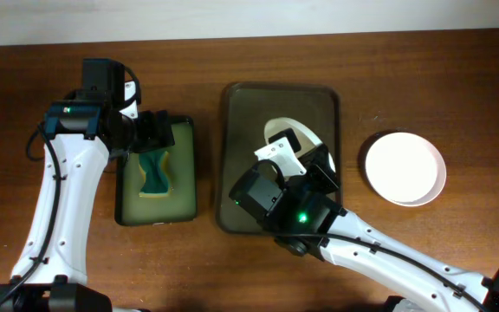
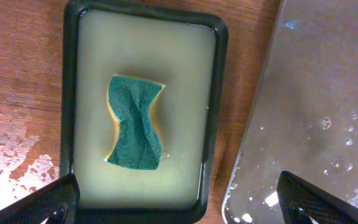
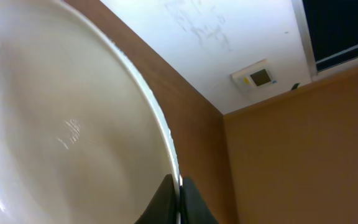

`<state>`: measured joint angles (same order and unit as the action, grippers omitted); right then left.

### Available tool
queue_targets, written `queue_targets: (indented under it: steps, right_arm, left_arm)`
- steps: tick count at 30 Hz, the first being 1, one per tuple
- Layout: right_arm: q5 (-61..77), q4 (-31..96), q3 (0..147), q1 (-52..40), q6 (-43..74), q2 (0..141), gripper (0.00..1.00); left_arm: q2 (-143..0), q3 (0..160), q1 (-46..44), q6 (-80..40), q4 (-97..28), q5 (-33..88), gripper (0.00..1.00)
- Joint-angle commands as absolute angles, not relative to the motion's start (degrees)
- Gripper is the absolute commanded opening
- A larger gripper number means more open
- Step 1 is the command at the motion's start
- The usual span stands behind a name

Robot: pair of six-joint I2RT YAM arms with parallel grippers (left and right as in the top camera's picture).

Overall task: Clean dirty plates on tray and stack at the side
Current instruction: 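Lift the plate with the right gripper and place it on the right stack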

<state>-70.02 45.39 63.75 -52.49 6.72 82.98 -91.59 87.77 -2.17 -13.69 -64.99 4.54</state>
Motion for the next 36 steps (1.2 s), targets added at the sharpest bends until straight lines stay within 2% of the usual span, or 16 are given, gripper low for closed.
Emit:
queue_targets:
  steps: [1,9,13,14,15,16,18,19,20,22,23,25,28,30,34,36]
  right_arm:
    - [-69.3,43.7,64.7,-51.4,4.2,82.5,0.04]
    - [-67.0,45.3,64.7,-49.3,5.7,82.5,0.04]
    - [-62.2,47.2,65.5,-47.2,13.5,82.3,0.04]
    - [-63.1,49.4,65.7,-47.0,8.3,82.3,0.04]
    - [-65.3,49.7,65.8,-45.9,18.0,82.3,0.04]
    - [-53.0,48.3,66.2,-45.6,9.6,82.3,0.04]
    - [-52.7,49.1,66.3,-43.0,23.1,82.4,0.04]
    - [-45.3,47.7,66.4,-41.4,14.8,82.4,0.04]
    - [-47.4,49.3,66.4,-39.0,22.5,82.4,0.04]
    - [-36.5,47.4,66.5,-35.6,16.5,82.4,0.04]
    - [-35.9,49.1,66.5,-32.1,21.2,82.2,0.04]
    - [-17.6,48.6,66.5,-21.1,24.0,82.2,0.04]
    - [5.3,47.9,66.6,-3.3,16.3,82.2,0.04]
    - [18.5,48.0,66.6,15.9,13.7,83.0,0.04]
    - [17.8,46.2,66.5,36.1,13.8,88.2,0.04]
    - [17.0,46.5,66.5,38.3,13.7,91.6,0.04]
  left_arm:
    - [-91.4,88.3,-2.1,-13.5,-65.0,5.2,1.0]
    - [-91.4,88.3,-2.1,-13.5,-65.0,5.2,0.99]
    - [-91.4,88.3,-2.1,-13.5,-65.0,5.2,1.0]
    - [-91.4,88.3,-2.1,-13.5,-65.0,5.2,0.99]
    - [-91.4,88.3,-2.1,-13.5,-65.0,5.2,1.0]
    - [-91.4,88.3,-2.1,-13.5,-65.0,5.2,1.0]
    - [-91.4,88.3,-2.1,-13.5,-65.0,5.2,0.99]
    - [-91.4,88.3,-2.1,-13.5,-65.0,5.2,0.99]
    - [-91.4,88.3,-2.1,-13.5,-65.0,5.2,0.99]
    - [-91.4,88.3,-2.1,-13.5,-65.0,5.2,0.99]
    - [-91.4,88.3,-2.1,-13.5,-65.1,5.2,0.99]
    - [-91.4,88.3,-2.1,-13.5,-65.2,5.2,0.99]
    - [-91.4,88.3,-2.1,-13.5,-65.2,5.2,0.99]
    - [-91.4,88.3,-2.1,-13.5,-65.2,5.2,1.0]
    - [-91.4,88.3,-2.1,-13.5,-65.2,5.2,0.99]
    - [-91.4,88.3,-2.1,-13.5,-65.2,5.2,1.0]
